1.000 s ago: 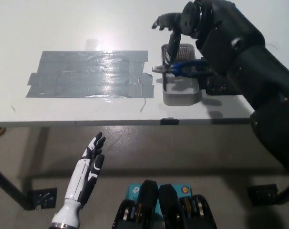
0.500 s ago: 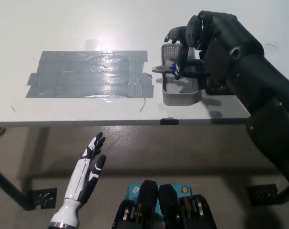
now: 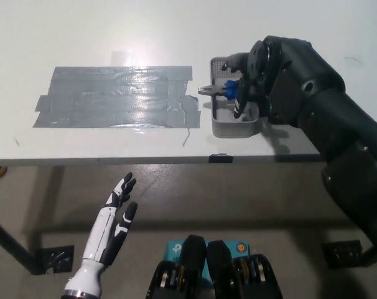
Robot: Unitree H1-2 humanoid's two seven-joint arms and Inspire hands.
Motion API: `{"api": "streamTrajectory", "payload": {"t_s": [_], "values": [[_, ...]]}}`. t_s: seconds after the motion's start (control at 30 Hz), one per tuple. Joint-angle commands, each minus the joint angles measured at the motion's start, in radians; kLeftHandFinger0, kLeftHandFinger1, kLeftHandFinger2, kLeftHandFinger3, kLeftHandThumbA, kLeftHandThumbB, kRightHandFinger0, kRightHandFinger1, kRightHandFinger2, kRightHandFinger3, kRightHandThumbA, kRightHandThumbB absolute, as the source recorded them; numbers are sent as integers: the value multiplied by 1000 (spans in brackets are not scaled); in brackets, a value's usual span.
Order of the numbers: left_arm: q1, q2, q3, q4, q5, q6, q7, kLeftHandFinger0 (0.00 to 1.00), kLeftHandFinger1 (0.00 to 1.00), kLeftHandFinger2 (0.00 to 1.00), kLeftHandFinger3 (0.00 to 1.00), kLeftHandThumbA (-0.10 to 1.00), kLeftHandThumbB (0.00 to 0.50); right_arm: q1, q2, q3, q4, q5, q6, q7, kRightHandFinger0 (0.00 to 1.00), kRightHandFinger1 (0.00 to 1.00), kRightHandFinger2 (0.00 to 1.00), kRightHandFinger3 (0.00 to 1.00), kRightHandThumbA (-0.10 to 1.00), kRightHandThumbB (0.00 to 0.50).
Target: The robot picks the blue plier placed on top of the container and places it on the grey area of the table
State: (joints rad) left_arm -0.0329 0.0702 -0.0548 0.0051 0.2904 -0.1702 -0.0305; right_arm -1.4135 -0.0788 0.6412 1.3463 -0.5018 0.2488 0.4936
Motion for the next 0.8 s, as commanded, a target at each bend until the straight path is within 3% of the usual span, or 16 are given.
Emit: {"api": "streamTrajectory", "payload": {"t_s": [0.0, 0.13, 0.37, 0.6, 0.77], "values": [[-14, 4, 6, -31, -6, -38, 30, 1000, 1000, 1000, 1000, 1000, 139, -38, 7, 6, 2, -35, -17, -49, 1000, 1000, 1000, 1000, 1000, 358], [-15, 3, 12, -37, -22, -53, 30, 1000, 1000, 1000, 1000, 1000, 101, -29, 13, 5, 10, -39, -14, -51, 1000, 1000, 1000, 1000, 1000, 362], [-20, 2, 10, -43, -2, -43, 32, 1000, 1000, 1000, 1000, 1000, 92, -28, 12, 8, 15, -49, -29, -60, 1000, 1000, 1000, 1000, 1000, 356], [-19, 0, 7, -44, 3, -38, 30, 1000, 1000, 1000, 1000, 1000, 125, -23, 17, 1, 12, -51, -33, -74, 1000, 1000, 1000, 1000, 1000, 357], [-12, -3, 8, -51, 2, -44, 33, 1000, 1000, 1000, 1000, 1000, 113, -13, 32, -12, 19, -40, -34, -87, 1000, 1000, 1000, 1000, 1000, 357]]}}
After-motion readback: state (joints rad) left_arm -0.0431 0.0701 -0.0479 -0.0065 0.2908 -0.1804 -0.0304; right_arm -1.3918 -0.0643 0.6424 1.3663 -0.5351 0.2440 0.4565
